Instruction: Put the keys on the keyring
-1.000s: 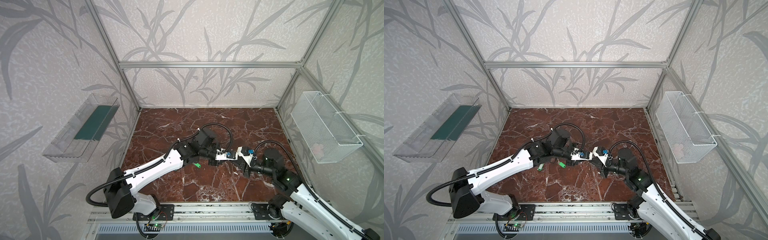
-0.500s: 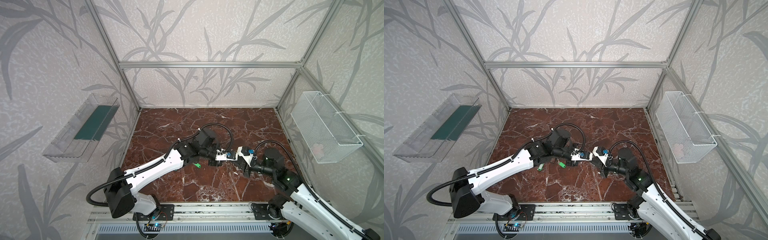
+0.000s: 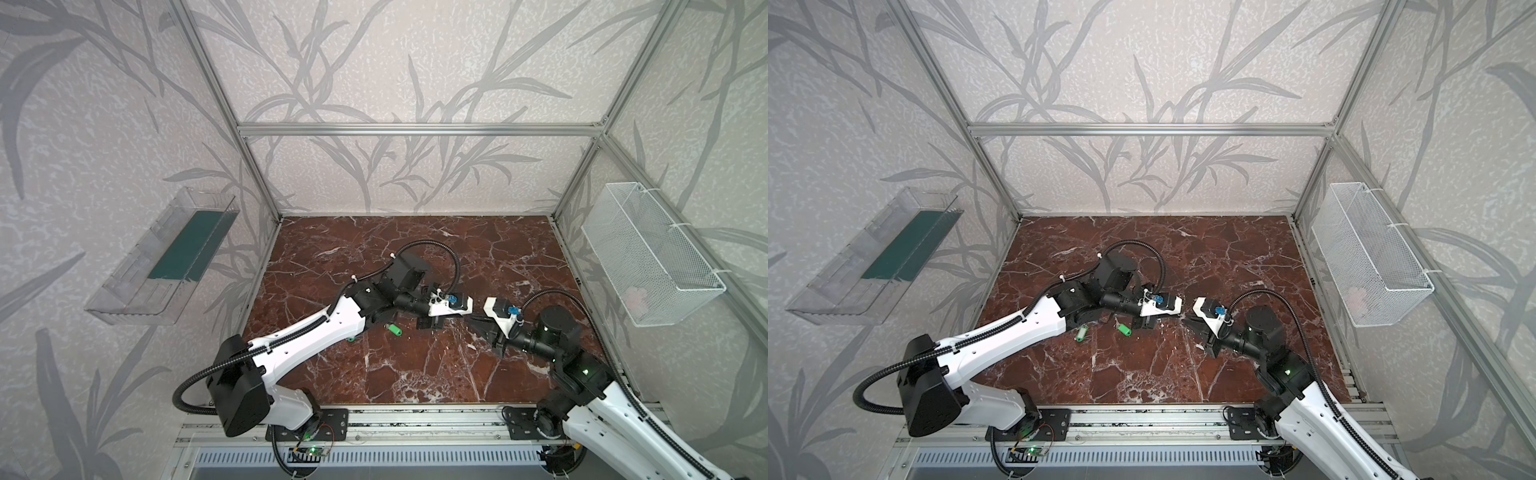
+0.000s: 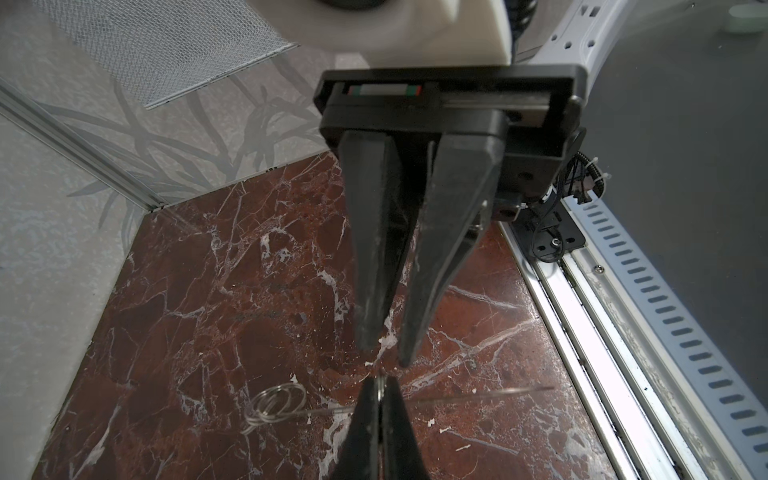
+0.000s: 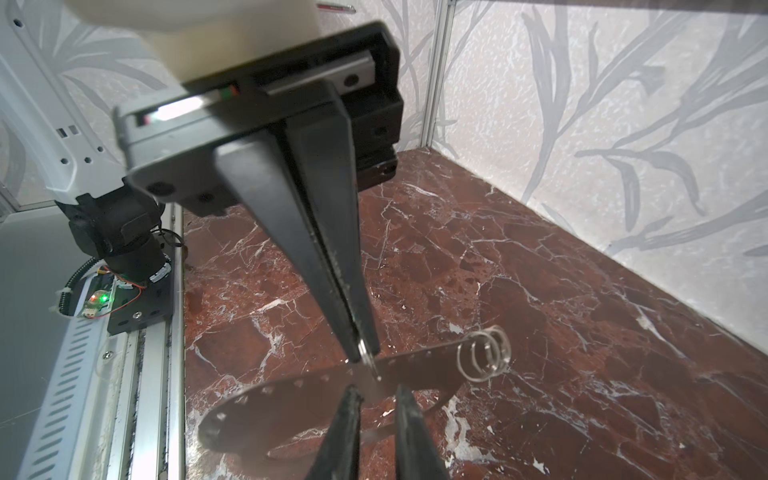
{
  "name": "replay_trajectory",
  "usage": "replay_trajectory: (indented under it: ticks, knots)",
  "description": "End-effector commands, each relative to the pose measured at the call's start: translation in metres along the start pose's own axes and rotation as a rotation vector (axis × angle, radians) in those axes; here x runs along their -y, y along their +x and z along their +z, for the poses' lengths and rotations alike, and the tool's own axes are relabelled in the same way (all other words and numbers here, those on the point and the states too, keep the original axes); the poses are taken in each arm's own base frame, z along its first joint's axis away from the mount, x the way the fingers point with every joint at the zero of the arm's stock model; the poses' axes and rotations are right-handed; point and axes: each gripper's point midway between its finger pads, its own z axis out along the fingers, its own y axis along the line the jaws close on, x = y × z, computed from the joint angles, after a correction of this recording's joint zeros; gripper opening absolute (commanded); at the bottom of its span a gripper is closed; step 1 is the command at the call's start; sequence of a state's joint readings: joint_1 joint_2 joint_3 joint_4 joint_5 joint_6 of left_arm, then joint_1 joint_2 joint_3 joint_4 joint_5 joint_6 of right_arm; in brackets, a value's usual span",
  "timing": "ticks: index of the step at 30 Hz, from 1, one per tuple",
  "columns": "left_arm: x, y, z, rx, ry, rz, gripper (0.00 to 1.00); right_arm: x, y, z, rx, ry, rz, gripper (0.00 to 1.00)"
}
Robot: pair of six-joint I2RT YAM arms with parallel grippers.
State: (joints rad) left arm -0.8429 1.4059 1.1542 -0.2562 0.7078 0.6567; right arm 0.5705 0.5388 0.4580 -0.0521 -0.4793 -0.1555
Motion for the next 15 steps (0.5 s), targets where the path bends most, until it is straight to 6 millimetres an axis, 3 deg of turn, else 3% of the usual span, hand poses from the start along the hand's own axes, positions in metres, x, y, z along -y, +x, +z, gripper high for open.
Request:
replay_trajectory:
  ticks: [1,15]
  knots:
    - [-0.001,-0.03,-0.013,0.159,0.016,-0.026,0.0,0.0,-0.01,-0.003,0.062,0.013,-0.014,0.18]
    - [-0.004,-0.047,-0.018,0.337,0.023,-0.092,0.0,-0.003,-0.023,0.001,0.115,-0.021,0.007,0.19]
